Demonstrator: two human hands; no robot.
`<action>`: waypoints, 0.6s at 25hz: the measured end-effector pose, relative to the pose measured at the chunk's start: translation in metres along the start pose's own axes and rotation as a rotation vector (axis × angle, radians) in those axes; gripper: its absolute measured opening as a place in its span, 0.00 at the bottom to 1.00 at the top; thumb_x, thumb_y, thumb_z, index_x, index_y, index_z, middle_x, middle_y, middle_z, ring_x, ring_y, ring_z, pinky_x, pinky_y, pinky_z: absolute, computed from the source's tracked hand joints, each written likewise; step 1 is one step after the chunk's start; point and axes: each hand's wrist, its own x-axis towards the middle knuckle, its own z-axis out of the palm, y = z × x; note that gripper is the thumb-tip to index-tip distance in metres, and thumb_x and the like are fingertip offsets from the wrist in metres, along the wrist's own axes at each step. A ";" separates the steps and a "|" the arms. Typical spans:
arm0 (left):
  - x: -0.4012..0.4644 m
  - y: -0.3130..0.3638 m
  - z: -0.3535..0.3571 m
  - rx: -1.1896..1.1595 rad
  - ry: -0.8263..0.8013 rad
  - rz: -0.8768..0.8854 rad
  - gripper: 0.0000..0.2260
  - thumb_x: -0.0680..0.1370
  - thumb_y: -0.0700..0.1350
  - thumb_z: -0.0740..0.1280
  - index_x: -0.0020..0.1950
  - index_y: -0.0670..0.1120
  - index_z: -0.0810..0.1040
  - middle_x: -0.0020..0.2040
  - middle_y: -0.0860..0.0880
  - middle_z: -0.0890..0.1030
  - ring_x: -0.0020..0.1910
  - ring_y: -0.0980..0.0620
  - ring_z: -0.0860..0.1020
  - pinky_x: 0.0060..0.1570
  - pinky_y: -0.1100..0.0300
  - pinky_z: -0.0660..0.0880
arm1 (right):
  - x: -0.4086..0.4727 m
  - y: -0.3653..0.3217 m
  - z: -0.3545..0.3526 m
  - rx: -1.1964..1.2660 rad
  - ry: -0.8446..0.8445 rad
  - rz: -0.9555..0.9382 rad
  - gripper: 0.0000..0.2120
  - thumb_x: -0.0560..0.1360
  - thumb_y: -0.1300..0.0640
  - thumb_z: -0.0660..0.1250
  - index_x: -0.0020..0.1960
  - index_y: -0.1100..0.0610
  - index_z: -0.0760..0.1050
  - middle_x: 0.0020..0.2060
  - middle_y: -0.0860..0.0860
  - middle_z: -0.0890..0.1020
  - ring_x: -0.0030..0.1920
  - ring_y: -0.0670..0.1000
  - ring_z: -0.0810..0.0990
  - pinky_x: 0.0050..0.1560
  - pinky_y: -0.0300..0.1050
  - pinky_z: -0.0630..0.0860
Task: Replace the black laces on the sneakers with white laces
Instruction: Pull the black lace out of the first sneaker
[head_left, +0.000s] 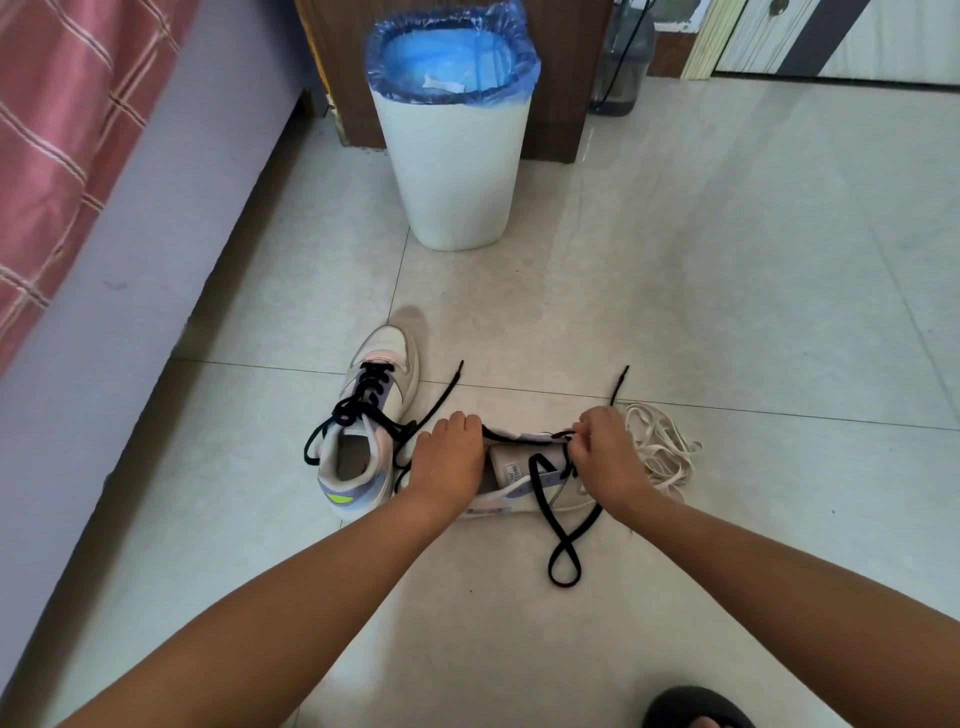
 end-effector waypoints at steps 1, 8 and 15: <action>0.000 0.000 0.000 0.004 0.000 0.000 0.09 0.80 0.40 0.58 0.60 0.43 0.68 0.59 0.46 0.73 0.57 0.47 0.72 0.49 0.55 0.68 | 0.002 0.000 -0.002 -0.094 -0.062 -0.121 0.03 0.75 0.68 0.59 0.48 0.63 0.69 0.46 0.54 0.68 0.45 0.54 0.69 0.48 0.48 0.69; -0.001 0.001 -0.003 0.003 -0.030 -0.008 0.09 0.80 0.39 0.59 0.60 0.42 0.68 0.59 0.45 0.72 0.57 0.47 0.72 0.49 0.56 0.69 | 0.018 -0.019 -0.019 -0.929 -0.399 -0.537 0.15 0.76 0.69 0.58 0.61 0.59 0.68 0.58 0.55 0.72 0.59 0.54 0.71 0.41 0.43 0.65; -0.005 -0.006 -0.007 -0.156 -0.105 -0.100 0.08 0.81 0.42 0.57 0.57 0.41 0.71 0.58 0.45 0.73 0.56 0.46 0.73 0.47 0.55 0.69 | 0.030 -0.006 -0.029 -0.415 -0.121 0.091 0.09 0.75 0.61 0.59 0.51 0.62 0.76 0.48 0.59 0.81 0.48 0.60 0.80 0.45 0.47 0.74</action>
